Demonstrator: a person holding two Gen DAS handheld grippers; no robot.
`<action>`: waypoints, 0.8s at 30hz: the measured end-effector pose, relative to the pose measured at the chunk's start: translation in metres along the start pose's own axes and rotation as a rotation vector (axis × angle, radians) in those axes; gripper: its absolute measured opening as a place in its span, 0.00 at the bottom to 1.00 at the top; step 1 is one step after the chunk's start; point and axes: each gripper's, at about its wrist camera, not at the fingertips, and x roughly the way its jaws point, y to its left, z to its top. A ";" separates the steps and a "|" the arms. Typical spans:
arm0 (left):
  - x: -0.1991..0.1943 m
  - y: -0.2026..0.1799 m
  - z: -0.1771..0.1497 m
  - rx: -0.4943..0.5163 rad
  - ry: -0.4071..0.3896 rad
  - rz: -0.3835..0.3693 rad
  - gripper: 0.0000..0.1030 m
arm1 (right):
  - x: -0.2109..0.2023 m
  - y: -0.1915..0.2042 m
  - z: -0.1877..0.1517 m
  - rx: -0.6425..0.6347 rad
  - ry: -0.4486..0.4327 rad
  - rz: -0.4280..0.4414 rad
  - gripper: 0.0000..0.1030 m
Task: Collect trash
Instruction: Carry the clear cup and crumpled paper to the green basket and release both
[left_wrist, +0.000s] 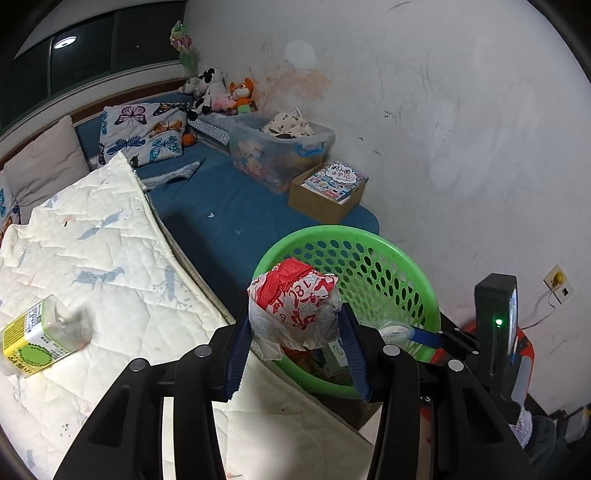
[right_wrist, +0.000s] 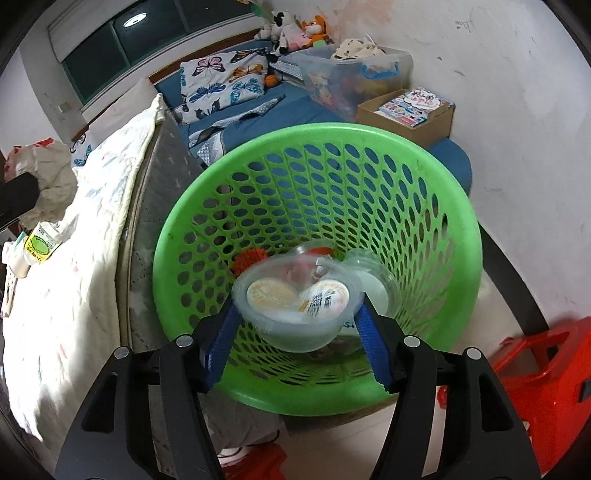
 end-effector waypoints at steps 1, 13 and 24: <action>0.001 -0.001 0.000 -0.004 0.002 -0.003 0.44 | -0.001 0.000 -0.001 -0.003 -0.005 -0.005 0.65; 0.021 -0.013 0.009 0.009 0.024 0.002 0.44 | -0.016 -0.003 -0.004 -0.010 -0.039 -0.026 0.68; 0.049 -0.025 0.013 0.013 0.078 -0.008 0.50 | -0.034 -0.008 -0.005 0.001 -0.074 -0.026 0.69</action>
